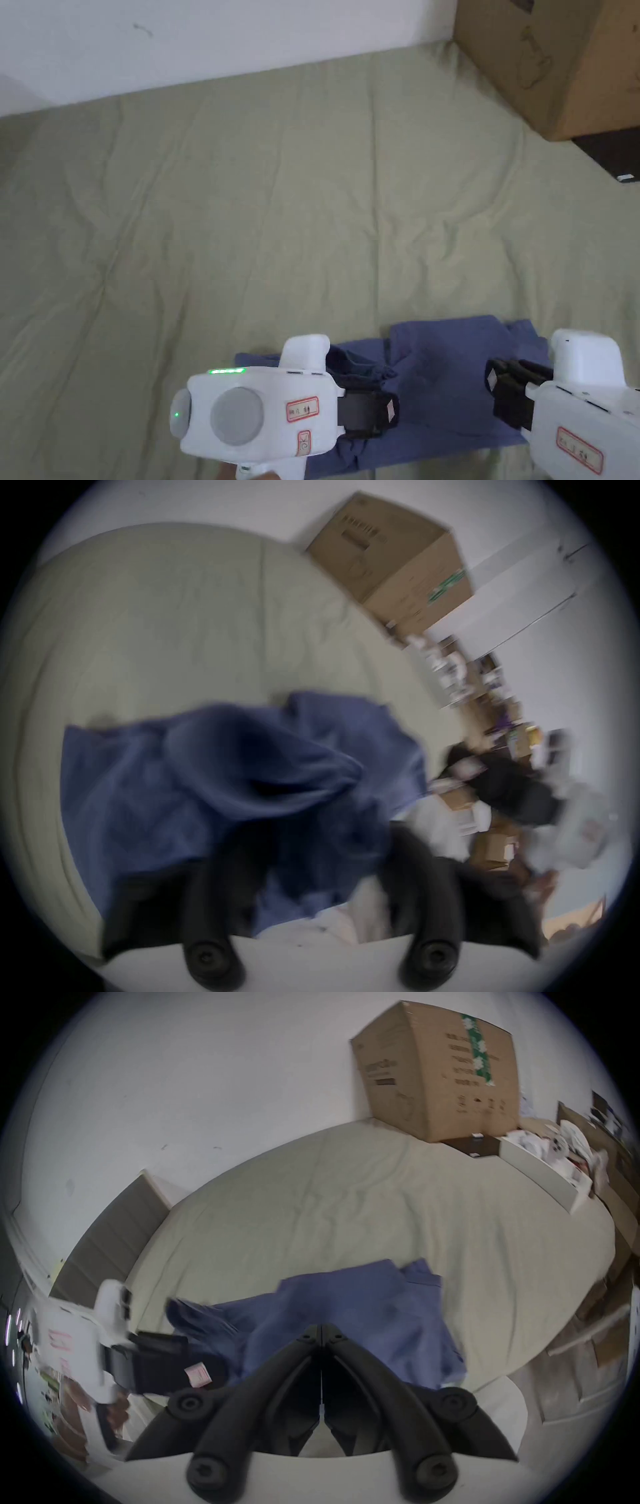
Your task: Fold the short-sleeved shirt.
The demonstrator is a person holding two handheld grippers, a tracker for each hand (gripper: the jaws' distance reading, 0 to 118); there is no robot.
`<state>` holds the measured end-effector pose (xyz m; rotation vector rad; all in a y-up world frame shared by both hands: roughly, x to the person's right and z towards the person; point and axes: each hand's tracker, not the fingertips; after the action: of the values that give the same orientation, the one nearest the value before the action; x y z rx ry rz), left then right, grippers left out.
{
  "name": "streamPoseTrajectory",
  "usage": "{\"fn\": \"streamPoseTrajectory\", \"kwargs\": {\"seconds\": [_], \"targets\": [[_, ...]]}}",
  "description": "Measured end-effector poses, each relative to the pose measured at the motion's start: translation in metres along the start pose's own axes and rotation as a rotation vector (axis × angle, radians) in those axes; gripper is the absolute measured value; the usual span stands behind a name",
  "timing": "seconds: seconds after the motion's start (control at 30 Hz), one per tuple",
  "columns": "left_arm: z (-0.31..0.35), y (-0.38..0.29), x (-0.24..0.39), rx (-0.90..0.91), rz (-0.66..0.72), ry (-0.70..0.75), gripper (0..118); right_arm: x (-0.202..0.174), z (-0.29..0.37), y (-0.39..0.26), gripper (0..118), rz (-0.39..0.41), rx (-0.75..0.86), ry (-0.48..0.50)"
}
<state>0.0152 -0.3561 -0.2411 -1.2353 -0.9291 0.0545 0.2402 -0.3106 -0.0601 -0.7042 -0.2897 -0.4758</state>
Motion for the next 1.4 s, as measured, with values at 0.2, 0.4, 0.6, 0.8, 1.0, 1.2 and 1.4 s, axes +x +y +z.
{"fn": "streamPoseTrajectory", "kwargs": {"seconds": [0.2, 0.4, 0.6, 0.8, 1.0, 1.2, 1.4], "targets": [[0.046, -0.003, -0.014, 0.133, 0.175, -0.065, 101, 0.022, 0.006, 0.000, 0, -0.038, 0.003, -0.019], [0.082, 0.004, -0.044, 0.253, 0.236, 0.028, 52, 0.022, -0.001, 0.001, 0, -0.051, 0.000, -0.003], [0.014, -0.002, -0.053, 0.065, 0.302, -0.058, 2, 0.015, -0.004, -0.003, 0, -0.028, -0.019, 0.012], [-0.038, -0.021, 0.008, -0.153, 0.151, -0.195, 2, 0.016, -0.005, -0.001, 0, -0.036, -0.037, 0.006], [-0.029, -0.031, 0.018, -0.140, 0.113, -0.242, 2, 0.003, 0.000, 0.007, 0, -0.006, -0.040, -0.005], [0.053, -0.027, -0.051, 0.101, 0.218, -0.238, 2, -0.030, 0.000, 0.021, 0, 0.093, -0.027, 0.005], [0.106, -0.052, -0.158, 0.237, 0.306, -0.195, 12, -0.067, -0.009, 0.029, 0, 0.172, -0.042, 0.041]]}}
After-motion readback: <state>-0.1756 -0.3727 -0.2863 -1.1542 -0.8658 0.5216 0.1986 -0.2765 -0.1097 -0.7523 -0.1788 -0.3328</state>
